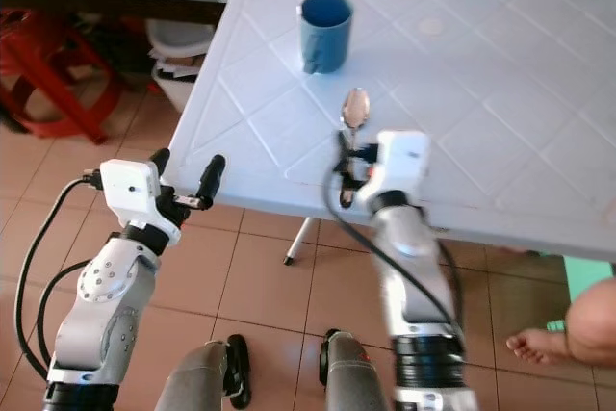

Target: Setting the table

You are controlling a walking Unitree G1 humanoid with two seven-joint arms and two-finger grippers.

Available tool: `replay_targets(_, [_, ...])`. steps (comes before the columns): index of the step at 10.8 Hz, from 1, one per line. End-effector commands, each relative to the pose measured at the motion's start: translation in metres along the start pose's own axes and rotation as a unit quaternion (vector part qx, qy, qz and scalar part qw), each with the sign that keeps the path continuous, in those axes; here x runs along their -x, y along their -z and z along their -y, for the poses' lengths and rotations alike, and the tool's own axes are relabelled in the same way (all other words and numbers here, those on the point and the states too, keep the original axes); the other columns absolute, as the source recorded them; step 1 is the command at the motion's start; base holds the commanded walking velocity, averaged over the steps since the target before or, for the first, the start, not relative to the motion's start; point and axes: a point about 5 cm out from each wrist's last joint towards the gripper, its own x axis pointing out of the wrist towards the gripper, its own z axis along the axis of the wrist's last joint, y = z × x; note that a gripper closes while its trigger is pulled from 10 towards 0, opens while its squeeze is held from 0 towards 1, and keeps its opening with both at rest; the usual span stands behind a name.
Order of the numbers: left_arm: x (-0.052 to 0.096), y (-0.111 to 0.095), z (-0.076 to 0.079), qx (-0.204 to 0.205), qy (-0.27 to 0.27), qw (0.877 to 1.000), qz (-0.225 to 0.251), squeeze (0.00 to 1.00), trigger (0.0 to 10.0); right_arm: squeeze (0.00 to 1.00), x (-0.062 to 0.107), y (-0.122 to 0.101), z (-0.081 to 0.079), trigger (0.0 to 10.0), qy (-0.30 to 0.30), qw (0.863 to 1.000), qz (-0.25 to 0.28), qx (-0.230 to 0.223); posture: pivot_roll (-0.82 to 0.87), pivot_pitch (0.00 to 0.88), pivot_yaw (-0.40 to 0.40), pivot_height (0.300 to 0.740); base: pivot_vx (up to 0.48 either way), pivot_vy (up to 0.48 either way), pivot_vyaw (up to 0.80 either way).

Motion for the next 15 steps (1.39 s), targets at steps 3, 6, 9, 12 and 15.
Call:
replay_targets(3, [0.003, 0.002, 0.001, 0.003, 0.007, 1.000, -0.011, 0.00, 10.0, 0.00, -0.002, -0.003, -0.003, 10.0, 0.006, 0.999, -0.035, 0.003, -0.02, 0.258, 0.035, 0.740, 0.000, 0.000, 0.00])
replay_targets(6, [0.001, 0.001, 0.002, 0.004, 0.015, 1.000, -0.013, 0.00, 10.0, 0.00, 0.001, 0.005, 0.004, 2.8, 0.031, 0.996, -0.081, -0.021, -0.02, 0.273, 0.042, 0.740, 0.000, 0.000, 0.00])
replay_targets(9, [0.002, 0.002, 0.003, 0.005, 0.022, 1.000, -0.019, 0.00, 10.0, 0.00, 0.002, 0.012, 0.002, 0.0, 0.017, 0.992, -0.125, -0.010, -0.02, 0.285, 0.039, 0.740, 0.000, 0.000, 0.00])
replay_targets(12, [0.008, 0.005, -0.001, 0.005, 0.022, 0.999, -0.035, 0.00, 10.0, 0.00, 0.001, 0.021, 0.008, 0.0, 0.010, 0.984, -0.176, -0.015, -0.02, 0.317, 0.021, 0.740, 0.000, 0.000, 0.00])
replay_targets(15, [0.010, 0.005, 0.002, 0.008, 0.025, 0.999, -0.039, 0.00, 10.0, 0.00, 0.000, 0.026, 0.018, 0.0, 0.016, 0.979, -0.201, -0.016, -0.01, 0.327, 0.020, 0.740, 0.000, 0.000, 0.00])
